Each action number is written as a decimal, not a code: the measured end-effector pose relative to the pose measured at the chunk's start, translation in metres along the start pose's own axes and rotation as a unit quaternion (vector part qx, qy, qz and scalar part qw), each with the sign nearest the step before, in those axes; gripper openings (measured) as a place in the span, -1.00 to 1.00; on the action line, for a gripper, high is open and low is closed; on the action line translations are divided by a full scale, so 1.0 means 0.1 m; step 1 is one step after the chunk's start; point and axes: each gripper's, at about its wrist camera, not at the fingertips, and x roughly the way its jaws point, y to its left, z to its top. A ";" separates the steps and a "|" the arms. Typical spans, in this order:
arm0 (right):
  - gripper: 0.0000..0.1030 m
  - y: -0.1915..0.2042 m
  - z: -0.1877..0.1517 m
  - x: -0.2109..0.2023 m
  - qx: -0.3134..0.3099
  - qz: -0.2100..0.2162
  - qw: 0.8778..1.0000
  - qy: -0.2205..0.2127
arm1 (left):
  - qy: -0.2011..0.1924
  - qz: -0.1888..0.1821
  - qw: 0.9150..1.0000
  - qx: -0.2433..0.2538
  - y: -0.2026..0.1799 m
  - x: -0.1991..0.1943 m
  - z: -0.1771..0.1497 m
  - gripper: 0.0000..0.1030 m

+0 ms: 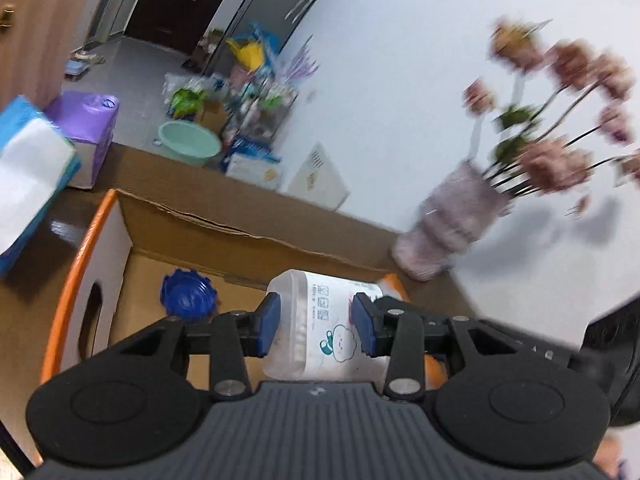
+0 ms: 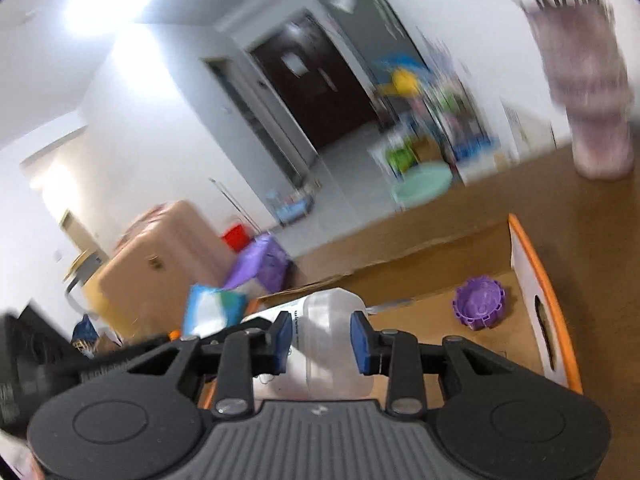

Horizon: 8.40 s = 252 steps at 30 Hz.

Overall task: Organize rigid objects
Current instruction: 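Carry the wipes tub into the box and open the left tool, then withdraw the left tool from the box, then grasp a white cap with the left tool while the right tool grasps the white spray bottle, then lift the white cap and white spray bottle above the table, then open the left tool over the box while the right tool releases the spray bottle, then withdraw both tools from the box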

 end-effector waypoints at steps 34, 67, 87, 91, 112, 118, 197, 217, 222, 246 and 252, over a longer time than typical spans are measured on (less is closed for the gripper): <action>0.22 0.64 -0.61 -1.57 -0.184 -0.101 0.978 -0.018 | -0.028 0.180 0.966 0.184 -0.18 -1.71 -0.74 0.64; 0.63 0.54 -3.45 -2.60 -0.232 -0.162 0.954 -0.096 | -0.101 0.146 0.971 0.158 0.00 -3.03 -3.12 1.00; 0.29 0.16 -2.28 -1.82 -0.232 -0.161 0.954 -0.098 | -0.062 0.131 0.965 0.220 -0.09 -1.51 -2.03 0.78; 0.18 0.18 -2.02 -1.54 -0.253 -0.151 0.952 -0.085 | -0.038 0.123 0.965 0.227 -0.01 -1.15 -1.80 0.68; -0.47 0.13 -1.68 -0.83 -0.255 -0.159 0.953 -0.045 | 0.009 0.088 0.970 0.228 0.13 -0.58 -1.61 -0.21; -0.48 0.33 -1.71 -1.15 -0.260 -0.153 0.950 -0.080 | -0.042 0.090 0.965 0.242 -0.03 -1.03 -1.67 -0.21; -0.48 0.82 -1.42 -1.96 -0.304 -0.116 0.943 -0.075 | -0.147 0.085 0.967 0.190 -0.10 -2.08 -1.24 -0.20; -0.48 -0.03 -0.21 0.47 -0.250 -0.256 0.907 0.224 | -0.027 0.127 0.972 0.193 0.58 -0.07 -0.37 -0.13; -0.45 -0.06 -0.23 0.60 -0.256 -0.269 0.902 0.221 | -0.025 0.119 0.973 0.198 0.57 -0.09 -0.34 0.18; -0.06 0.78 -0.21 -0.91 -0.281 -0.223 0.929 0.096 | -0.062 0.136 0.965 0.217 -0.16 -1.37 -0.46 0.57; 0.22 1.01 -0.41 -1.45 -0.297 -0.197 0.934 0.022 | -0.084 0.137 0.960 0.228 -0.44 -1.80 -0.64 0.74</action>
